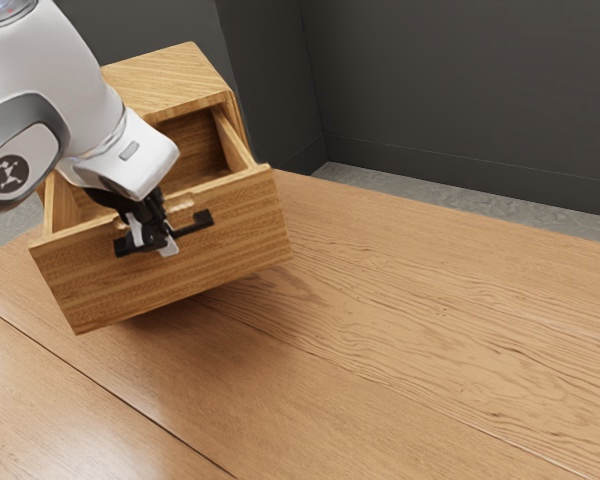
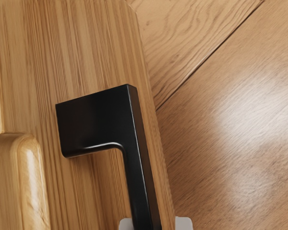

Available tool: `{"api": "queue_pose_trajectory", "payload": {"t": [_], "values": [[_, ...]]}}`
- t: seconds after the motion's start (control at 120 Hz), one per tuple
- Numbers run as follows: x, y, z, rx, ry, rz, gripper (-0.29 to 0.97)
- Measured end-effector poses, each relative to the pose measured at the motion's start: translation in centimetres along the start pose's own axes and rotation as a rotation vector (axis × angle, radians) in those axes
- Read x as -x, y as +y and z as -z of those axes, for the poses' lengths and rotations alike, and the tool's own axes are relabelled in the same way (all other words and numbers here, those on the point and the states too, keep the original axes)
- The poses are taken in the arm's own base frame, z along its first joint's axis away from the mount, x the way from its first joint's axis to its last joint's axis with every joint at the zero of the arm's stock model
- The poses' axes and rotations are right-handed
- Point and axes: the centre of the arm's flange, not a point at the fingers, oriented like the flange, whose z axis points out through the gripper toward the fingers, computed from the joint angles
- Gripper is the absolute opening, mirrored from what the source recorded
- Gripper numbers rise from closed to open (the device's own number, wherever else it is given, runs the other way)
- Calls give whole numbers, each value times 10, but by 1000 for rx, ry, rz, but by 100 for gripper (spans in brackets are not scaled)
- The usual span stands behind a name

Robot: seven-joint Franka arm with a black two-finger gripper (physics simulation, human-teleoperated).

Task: Pull the drawer handle with one arm to open the drawer

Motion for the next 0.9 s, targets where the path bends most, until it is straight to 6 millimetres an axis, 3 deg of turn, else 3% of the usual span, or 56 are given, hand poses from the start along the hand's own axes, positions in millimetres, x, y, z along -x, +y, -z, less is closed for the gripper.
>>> {"api": "queue_pose_trajectory", "payload": {"t": [0.175, 0.517, 0.625, 0.758, 0.9], "values": [[-1, 3, 1, 4, 3, 9, -8], [-3, 7, 8, 29, 28, 28, 9], [1, 6, 24, 21, 58, 44, 16], [4, -8, 62, -8, 99, 69, 25], [-13, -43, 91, -1, 83, 91, 44]]}}
